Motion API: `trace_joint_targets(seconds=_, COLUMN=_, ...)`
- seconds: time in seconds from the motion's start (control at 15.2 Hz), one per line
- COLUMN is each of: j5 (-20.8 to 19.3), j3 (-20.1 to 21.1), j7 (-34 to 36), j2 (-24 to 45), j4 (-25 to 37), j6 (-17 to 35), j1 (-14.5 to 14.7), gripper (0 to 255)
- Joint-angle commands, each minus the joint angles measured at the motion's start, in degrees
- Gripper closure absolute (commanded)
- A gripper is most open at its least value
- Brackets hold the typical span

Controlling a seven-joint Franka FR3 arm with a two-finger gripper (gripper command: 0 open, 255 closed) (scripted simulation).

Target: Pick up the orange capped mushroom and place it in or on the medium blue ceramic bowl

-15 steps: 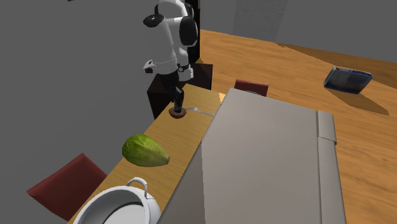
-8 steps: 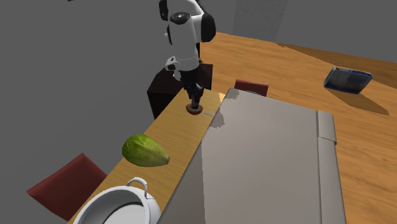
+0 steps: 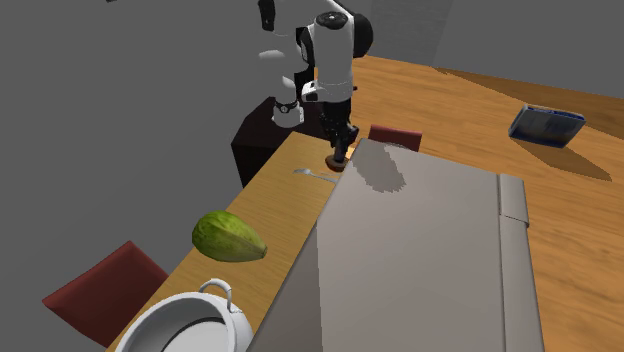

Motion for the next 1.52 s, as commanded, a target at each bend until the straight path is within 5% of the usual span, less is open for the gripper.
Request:
trace_joint_targets(seconds=0.0, j5=-0.4, j3=0.7, j7=2.5, j2=-0.1, j4=-0.1, j6=0.2, j1=1.8, gripper=255)
trace_joint_targets(seconds=0.86, j5=-4.0, j3=4.2, j7=18.0, j2=7.0, j4=10.8, j6=-2.5, j1=13.9, gripper=255)
trace_joint_targets(seconds=1.45, j5=-4.0, j3=4.2, j7=18.2, j2=6.6, j4=4.1, j6=4.0, j1=14.0, gripper=255)
